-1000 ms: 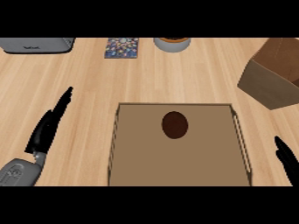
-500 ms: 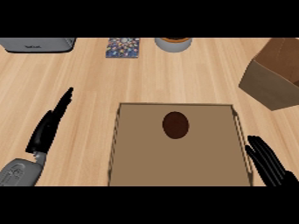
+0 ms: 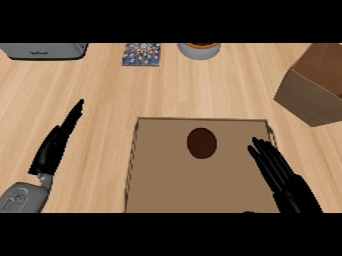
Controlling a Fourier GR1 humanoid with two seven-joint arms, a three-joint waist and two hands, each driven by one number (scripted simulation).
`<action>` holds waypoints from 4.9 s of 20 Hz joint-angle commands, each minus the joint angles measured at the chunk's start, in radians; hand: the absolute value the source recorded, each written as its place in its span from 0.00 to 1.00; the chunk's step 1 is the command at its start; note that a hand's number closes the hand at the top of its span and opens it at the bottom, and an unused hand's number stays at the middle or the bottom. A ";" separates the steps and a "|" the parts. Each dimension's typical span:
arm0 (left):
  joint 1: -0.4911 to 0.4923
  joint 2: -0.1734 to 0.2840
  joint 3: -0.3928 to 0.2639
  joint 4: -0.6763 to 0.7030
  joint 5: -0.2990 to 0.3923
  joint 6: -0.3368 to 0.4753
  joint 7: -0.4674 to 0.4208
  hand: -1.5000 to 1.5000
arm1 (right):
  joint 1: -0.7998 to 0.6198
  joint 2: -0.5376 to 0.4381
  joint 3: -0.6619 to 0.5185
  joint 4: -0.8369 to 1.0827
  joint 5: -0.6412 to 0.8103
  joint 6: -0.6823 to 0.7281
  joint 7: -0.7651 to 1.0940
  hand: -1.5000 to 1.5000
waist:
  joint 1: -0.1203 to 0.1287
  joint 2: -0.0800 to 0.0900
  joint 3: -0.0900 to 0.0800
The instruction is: Pick the cupcake from the tray and place it in the cardboard box
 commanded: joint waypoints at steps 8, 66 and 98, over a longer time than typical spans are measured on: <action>0.042 -0.033 0.076 -0.078 -0.068 -0.064 0.028 0.50 | -0.140 0.044 -0.066 0.147 0.032 -0.026 -0.043 0.00 | 0.002 0.000 0.001; 0.039 -0.195 0.230 -0.080 -0.240 -0.189 0.037 0.50 | -0.516 0.239 -0.015 0.737 0.275 -0.526 -0.006 1.00 | 0.005 0.000 0.001; 0.016 -0.179 0.258 -0.010 -0.249 -0.198 -0.001 0.50 | -1.529 0.025 -0.373 1.207 0.676 0.164 1.357 1.00 | 0.003 -0.002 0.000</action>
